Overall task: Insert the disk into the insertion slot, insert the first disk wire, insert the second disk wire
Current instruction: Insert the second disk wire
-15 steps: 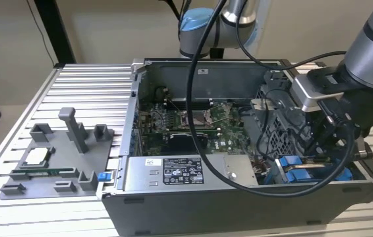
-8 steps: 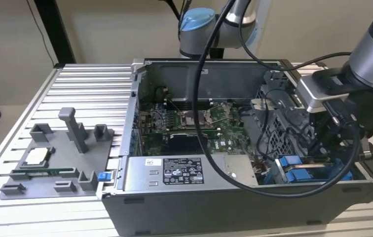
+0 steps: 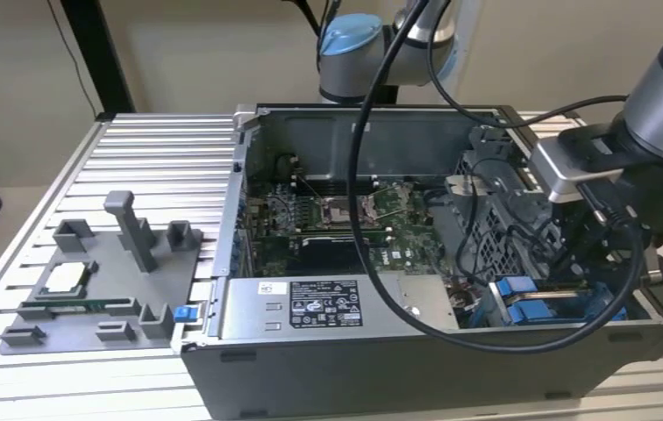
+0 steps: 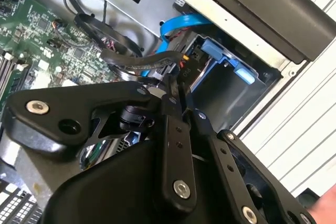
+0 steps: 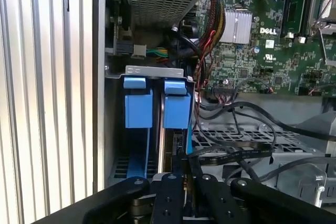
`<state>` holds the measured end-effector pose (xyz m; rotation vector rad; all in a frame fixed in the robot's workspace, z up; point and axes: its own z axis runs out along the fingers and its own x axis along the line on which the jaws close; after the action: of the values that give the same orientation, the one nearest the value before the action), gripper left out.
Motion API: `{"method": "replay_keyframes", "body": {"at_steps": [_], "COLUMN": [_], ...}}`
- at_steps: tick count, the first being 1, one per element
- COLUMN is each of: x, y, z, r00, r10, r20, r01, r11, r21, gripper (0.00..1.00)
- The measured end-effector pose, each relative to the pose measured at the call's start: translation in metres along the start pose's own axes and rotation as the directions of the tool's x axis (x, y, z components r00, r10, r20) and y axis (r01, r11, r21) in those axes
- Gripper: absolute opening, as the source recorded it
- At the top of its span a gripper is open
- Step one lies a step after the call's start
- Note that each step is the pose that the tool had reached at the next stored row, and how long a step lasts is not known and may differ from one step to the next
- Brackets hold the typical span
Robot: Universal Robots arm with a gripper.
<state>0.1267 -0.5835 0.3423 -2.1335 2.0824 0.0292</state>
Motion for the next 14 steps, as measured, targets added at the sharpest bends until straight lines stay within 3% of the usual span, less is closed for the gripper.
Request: {"method": "replay_keyframes", "body": {"at_steps": [10,14], "x": [0.0006,0.0012], "y": [0.0003,0.0009], "z": [0.0043,0.0094], "r00": [1.0000,1.0000], "r10": [0.001,0.001], "r20": [-0.0009,-0.0020], "r01": [-0.001,-0.001], "r11": [1.0000,1.0000], "r21": [0.0002,0.0002], "gripper": [0.00,0.00]}}
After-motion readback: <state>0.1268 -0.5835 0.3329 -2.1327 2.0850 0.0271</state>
